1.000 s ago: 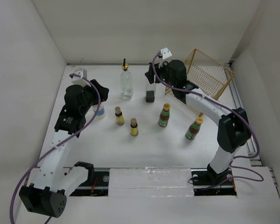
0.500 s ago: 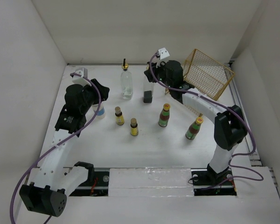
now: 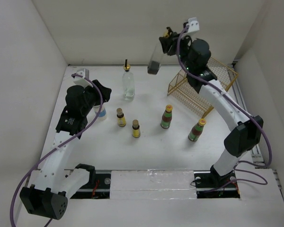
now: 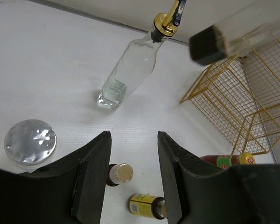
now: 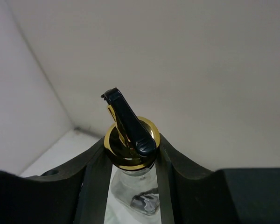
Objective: Organize the condiment bottles
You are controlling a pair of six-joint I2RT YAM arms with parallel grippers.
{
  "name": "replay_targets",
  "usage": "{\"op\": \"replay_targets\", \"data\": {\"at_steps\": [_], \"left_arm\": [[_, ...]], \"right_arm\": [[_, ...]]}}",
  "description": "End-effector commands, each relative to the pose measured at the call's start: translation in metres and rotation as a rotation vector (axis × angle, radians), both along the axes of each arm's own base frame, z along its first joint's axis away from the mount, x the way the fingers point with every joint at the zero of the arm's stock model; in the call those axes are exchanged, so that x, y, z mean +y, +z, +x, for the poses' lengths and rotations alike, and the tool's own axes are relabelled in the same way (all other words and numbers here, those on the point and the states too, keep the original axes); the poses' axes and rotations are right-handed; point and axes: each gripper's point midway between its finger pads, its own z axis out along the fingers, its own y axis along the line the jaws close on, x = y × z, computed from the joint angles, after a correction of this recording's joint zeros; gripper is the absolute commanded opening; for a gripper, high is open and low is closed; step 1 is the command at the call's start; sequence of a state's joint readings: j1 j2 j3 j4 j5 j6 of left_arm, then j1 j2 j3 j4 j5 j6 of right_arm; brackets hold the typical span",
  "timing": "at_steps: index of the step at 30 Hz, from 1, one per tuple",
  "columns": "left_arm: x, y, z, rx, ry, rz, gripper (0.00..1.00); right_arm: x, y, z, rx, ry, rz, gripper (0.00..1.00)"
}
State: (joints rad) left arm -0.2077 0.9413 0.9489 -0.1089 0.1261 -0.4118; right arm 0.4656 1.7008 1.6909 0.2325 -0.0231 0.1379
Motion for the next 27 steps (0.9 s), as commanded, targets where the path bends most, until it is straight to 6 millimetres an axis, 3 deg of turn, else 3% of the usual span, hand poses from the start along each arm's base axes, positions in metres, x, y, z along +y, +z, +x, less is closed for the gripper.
{"op": "replay_targets", "data": {"at_steps": [1,3,5,8,9,11,12,19,21,27], "left_arm": [[-0.004,0.016,-0.003,-0.065,-0.027,-0.007,0.4],[-0.004,0.016,-0.003,-0.065,-0.027,-0.007,0.4],[-0.004,0.012,-0.003,-0.057,-0.027,-0.006,0.4],[-0.004,0.012,-0.003,-0.056,-0.027,-0.005,0.4],[-0.004,0.012,-0.003,-0.056,-0.027,-0.005,0.4],[-0.004,0.012,-0.003,-0.056,-0.027,-0.005,0.4],[-0.004,0.012,-0.003,-0.056,-0.027,-0.005,0.4],[-0.004,0.011,0.0,-0.056,-0.027,-0.005,0.4],[-0.004,0.011,0.0,-0.056,-0.027,-0.005,0.4],[-0.005,0.005,0.003,-0.037,-0.027,-0.002,0.4]], "right_arm": [[-0.072,0.139,-0.034,-0.3,-0.148,0.181,0.16],[-0.085,0.153,-0.03,-0.32,-0.182,0.191,0.16],[-0.111,0.168,-0.027,-0.342,-0.257,0.215,0.16],[-0.139,0.176,-0.018,-0.36,-0.324,0.215,0.16],[-0.147,0.187,-0.023,-0.385,-0.334,0.224,0.16],[-0.165,0.181,-0.008,-0.365,-0.383,0.21,0.16],[-0.171,0.193,-0.014,-0.386,-0.391,0.217,0.16],[-0.201,0.184,0.007,-0.369,-0.464,0.184,0.16],[-0.214,0.175,0.016,-0.353,-0.493,0.171,0.16],[-0.224,0.149,0.041,-0.306,-0.522,0.14,0.14]]}}
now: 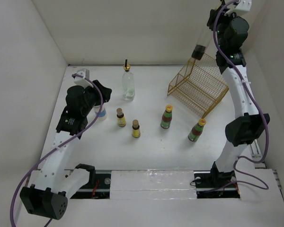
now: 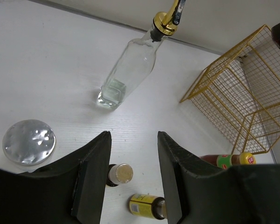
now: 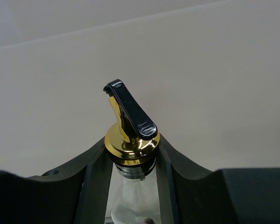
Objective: Organize the condiment bottles
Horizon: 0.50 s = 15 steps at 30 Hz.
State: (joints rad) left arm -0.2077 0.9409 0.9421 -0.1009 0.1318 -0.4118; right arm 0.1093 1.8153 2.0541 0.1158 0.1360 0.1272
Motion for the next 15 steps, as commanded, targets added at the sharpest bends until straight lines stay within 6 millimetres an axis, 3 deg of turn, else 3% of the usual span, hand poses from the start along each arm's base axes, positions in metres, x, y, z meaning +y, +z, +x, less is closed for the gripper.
{"op": "replay_targets", "data": {"at_steps": [1,15], "left_arm": [[-0.004,0.006,0.003,-0.036,-0.022,0.0,0.4],[-0.004,0.003,0.005,-0.027,-0.022,0.002,0.4]], "right_arm": [[-0.015,0.063,-0.025,-0.198,-0.027,0.018,0.14],[-0.029,0.02,-0.007,-0.136,-0.1,-0.003,0.14]]}}
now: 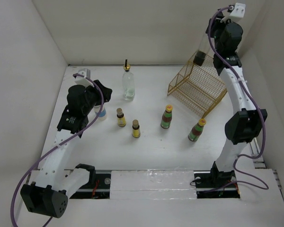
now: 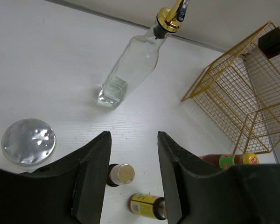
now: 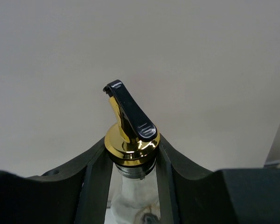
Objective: Organize the condiment bottles
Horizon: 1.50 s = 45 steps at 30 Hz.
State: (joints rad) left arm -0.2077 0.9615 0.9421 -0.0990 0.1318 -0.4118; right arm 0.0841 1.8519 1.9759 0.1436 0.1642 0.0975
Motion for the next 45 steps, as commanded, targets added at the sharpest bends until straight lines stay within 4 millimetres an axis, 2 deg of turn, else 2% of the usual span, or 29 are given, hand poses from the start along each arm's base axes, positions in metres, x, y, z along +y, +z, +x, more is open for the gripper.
{"op": "replay_targets", "data": {"at_steps": [1,4,5,7,8,11,12,15,16,18,20,21,23,24,29,34,35,40,43,44,45], "left_arm": [[-0.004,0.009,0.001,-0.045,-0.022,-0.002,0.4],[-0.004,0.009,0.001,-0.045,-0.022,-0.002,0.4],[-0.004,0.009,0.001,-0.045,-0.022,-0.002,0.4],[-0.004,0.006,0.003,-0.036,-0.022,0.0,0.4],[-0.004,0.006,0.003,-0.036,-0.022,0.0,0.4],[-0.006,0.006,0.002,-0.035,-0.031,-0.003,0.4],[-0.006,0.006,0.002,-0.035,-0.031,-0.003,0.4],[-0.006,0.009,0.003,-0.045,-0.031,-0.004,0.4],[-0.006,0.009,0.003,-0.042,-0.028,-0.013,0.4],[-0.008,0.009,0.002,-0.041,-0.037,-0.015,0.4],[-0.008,0.009,0.002,-0.041,-0.037,-0.015,0.4],[-0.008,0.009,0.002,-0.041,-0.037,-0.015,0.4],[-0.008,0.009,0.002,-0.041,-0.037,-0.015,0.4],[-0.008,0.009,0.002,-0.041,-0.037,-0.015,0.4],[-0.009,0.009,0.002,-0.041,-0.046,-0.017,0.4],[-0.01,0.009,0.001,-0.04,-0.055,-0.019,0.4],[-0.01,0.009,0.001,-0.04,-0.055,-0.019,0.4],[-0.01,0.009,0.001,-0.04,-0.055,-0.019,0.4],[-0.01,0.009,0.001,-0.04,-0.055,-0.019,0.4],[-0.01,0.009,0.001,-0.04,-0.055,-0.019,0.4],[-0.01,0.009,0.001,-0.04,-0.055,-0.019,0.4]], "right_arm": [[-0.011,0.069,-0.031,-0.228,-0.037,0.016,0.14],[-0.015,0.061,-0.029,-0.214,-0.061,0.015,0.13],[-0.015,0.052,-0.025,-0.202,-0.061,0.014,0.13],[-0.014,0.054,-0.029,-0.211,-0.072,0.024,0.13],[-0.013,0.043,-0.025,-0.188,-0.072,0.021,0.13],[-0.013,0.035,-0.025,-0.176,-0.072,0.019,0.13],[-0.008,0.021,-0.021,-0.145,-0.07,0.019,0.13],[-0.007,0.007,-0.018,-0.127,-0.084,0.026,0.13],[-0.006,-0.009,-0.012,-0.095,-0.084,0.021,0.13],[-0.004,-0.016,-0.011,-0.086,-0.1,0.029,0.13],[-0.001,-0.034,-0.006,-0.06,-0.103,0.029,0.13],[-0.001,-0.034,-0.006,-0.06,-0.103,0.029,0.13],[-0.002,-0.05,-0.002,-0.029,-0.112,0.035,0.13],[-0.003,-0.048,-0.002,-0.037,-0.121,0.039,0.13],[-0.006,-0.08,0.002,0.015,-0.139,0.055,0.14],[-0.005,-0.098,0.006,0.045,-0.141,0.081,0.17],[-0.005,-0.109,0.009,0.066,-0.142,0.077,0.17],[-0.006,-0.113,0.008,0.072,-0.147,0.096,0.32],[-0.008,-0.113,0.006,0.084,-0.157,0.096,0.53],[-0.008,-0.101,0.002,0.062,-0.155,0.1,0.67],[-0.009,-0.098,0.0,0.061,-0.155,0.101,0.72]]}}
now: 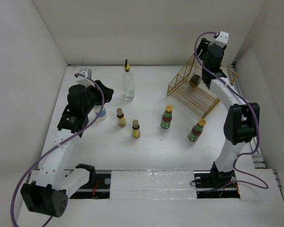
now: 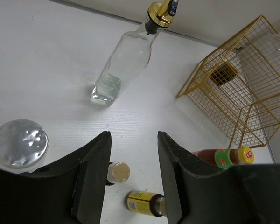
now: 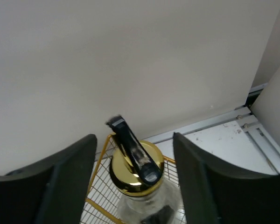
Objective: Organize the condiment bottles
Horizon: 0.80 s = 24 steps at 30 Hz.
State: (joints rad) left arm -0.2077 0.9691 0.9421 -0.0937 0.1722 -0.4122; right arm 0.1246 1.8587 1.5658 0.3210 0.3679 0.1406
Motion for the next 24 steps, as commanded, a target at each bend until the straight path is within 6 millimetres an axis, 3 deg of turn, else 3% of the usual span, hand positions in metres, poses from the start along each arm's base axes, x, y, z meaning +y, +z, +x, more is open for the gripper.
{"op": "replay_targets", "data": {"at_steps": [1,2,5,6,7,10,11,14,15,17,18,19,20,22,23,24], "left_arm": [[-0.004,0.01,0.002,-0.045,-0.016,-0.01,0.4],[-0.004,0.01,0.002,-0.045,-0.016,-0.01,0.4],[-0.002,0.01,0.003,-0.045,-0.007,-0.008,0.4],[-0.002,0.013,0.001,-0.056,-0.007,-0.01,0.4],[0.0,0.013,0.001,-0.056,0.002,-0.008,0.4],[0.004,0.02,-0.001,-0.079,0.021,-0.009,0.4],[0.006,0.024,-0.002,-0.09,0.033,-0.008,0.41],[0.016,0.032,-0.007,-0.118,0.069,-0.02,0.43],[0.02,0.035,-0.009,-0.13,0.082,-0.033,0.44],[0.026,0.048,-0.014,-0.173,0.107,-0.048,0.47],[0.029,0.052,-0.016,-0.184,0.119,-0.049,0.47],[0.029,0.047,-0.015,-0.174,0.119,-0.047,0.49],[0.029,0.05,-0.018,-0.186,0.119,-0.049,0.49],[0.029,0.05,-0.018,-0.186,0.119,-0.049,0.52],[0.029,0.05,-0.018,-0.186,0.119,-0.049,0.52],[0.029,0.05,-0.018,-0.186,0.119,-0.049,0.52]], "right_arm": [[-0.001,0.071,-0.015,-0.186,-0.009,0.041,0.76],[0.001,0.082,-0.018,-0.199,0.004,0.041,0.83],[0.009,0.107,-0.032,-0.214,0.066,0.014,0.9],[0.011,0.132,-0.042,-0.252,0.085,0.014,0.92],[0.014,0.134,-0.046,-0.24,0.101,-0.003,0.92],[0.039,0.158,-0.066,-0.283,0.24,-0.057,0.9],[0.066,0.162,-0.074,-0.289,0.372,-0.087,0.88],[0.123,0.144,-0.091,-0.268,0.646,-0.138,0.76],[0.162,0.132,-0.106,-0.259,0.829,-0.155,0.73],[0.2,0.103,-0.113,-0.221,0.972,-0.193,0.64],[0.233,0.09,-0.126,-0.205,1.07,-0.2,0.64],[0.249,0.081,-0.129,-0.189,1.111,-0.213,0.63],[0.266,0.059,-0.124,-0.154,1.152,-0.253,0.65],[0.302,0.038,-0.134,-0.105,1.228,-0.274,0.71],[0.315,0.042,-0.136,-0.124,1.257,-0.284,0.76],[0.326,0.025,-0.134,-0.093,1.284,-0.287,0.79]]}}
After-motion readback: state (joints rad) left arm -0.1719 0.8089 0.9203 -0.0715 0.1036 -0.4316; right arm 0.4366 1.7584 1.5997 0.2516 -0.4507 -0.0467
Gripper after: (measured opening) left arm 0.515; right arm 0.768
